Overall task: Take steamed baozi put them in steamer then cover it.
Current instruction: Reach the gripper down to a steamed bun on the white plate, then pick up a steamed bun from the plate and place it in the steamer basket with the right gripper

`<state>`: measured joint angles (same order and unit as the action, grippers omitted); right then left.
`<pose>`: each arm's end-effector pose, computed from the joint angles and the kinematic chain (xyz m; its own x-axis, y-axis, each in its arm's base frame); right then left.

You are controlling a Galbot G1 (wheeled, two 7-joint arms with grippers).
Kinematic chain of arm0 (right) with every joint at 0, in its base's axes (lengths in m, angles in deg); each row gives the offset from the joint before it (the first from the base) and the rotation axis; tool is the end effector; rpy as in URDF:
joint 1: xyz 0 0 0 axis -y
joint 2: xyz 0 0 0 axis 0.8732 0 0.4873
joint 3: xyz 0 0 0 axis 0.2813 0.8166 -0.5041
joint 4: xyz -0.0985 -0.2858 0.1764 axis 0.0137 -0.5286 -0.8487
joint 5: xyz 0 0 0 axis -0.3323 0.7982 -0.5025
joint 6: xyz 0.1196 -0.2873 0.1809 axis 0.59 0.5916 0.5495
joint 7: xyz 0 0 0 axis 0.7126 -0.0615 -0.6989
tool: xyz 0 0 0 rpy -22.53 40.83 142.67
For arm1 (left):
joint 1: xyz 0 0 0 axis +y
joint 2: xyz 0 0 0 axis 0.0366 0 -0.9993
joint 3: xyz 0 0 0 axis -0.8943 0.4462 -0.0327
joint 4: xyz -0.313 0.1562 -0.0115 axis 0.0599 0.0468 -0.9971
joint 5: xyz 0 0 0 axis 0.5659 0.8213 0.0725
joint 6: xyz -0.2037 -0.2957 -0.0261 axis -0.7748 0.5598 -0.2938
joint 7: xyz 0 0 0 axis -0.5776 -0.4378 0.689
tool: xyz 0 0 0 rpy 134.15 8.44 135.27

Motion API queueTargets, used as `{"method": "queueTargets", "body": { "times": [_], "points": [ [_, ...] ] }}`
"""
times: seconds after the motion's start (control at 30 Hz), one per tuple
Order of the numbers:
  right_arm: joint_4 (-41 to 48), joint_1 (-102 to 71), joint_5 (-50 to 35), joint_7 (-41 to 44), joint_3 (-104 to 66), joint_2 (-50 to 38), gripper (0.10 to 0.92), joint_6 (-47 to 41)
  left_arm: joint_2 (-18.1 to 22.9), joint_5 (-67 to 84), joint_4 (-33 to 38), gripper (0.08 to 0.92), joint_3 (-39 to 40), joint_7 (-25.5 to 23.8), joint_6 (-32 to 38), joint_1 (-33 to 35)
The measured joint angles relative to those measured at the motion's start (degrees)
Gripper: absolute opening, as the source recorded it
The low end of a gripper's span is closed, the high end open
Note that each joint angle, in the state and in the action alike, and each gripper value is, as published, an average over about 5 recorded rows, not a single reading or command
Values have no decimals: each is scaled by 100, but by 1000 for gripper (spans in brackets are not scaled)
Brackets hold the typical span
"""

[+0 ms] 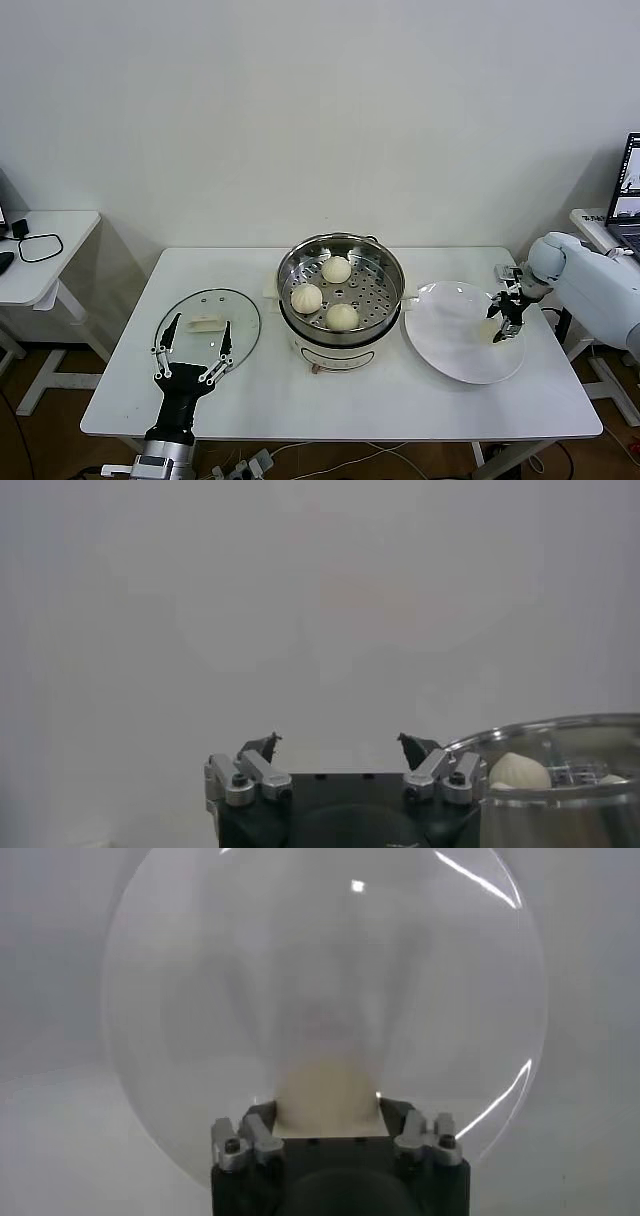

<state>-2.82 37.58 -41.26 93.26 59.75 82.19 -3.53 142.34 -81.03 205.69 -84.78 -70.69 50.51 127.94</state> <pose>0.5738 -0.2684 -0.2187 -0.0764 -0.0737 0.9943 -0.9910 0.1157 -0.0676 0.1551 0.0176 -0.2956 -0.9837 0.0661 -0.1671 0.0259 0.9723 0.2324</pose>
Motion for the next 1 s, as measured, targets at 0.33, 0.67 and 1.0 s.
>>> {"method": "queueTargets", "body": {
  "times": [0.33,0.67,1.0],
  "points": [
    [-440,943,-487,456,594,-11,645,-105,-51,16,6,823,66,2,-15,-68],
    [-1141,2671,-1724,806,1873,554,637,-363,-81,35,27,823,114,2,-12,-94],
    [-1817,3413,-2633,667,2697,1339,636,-649,-74,34,34,823,93,2,-8,-104]
  ]
}}
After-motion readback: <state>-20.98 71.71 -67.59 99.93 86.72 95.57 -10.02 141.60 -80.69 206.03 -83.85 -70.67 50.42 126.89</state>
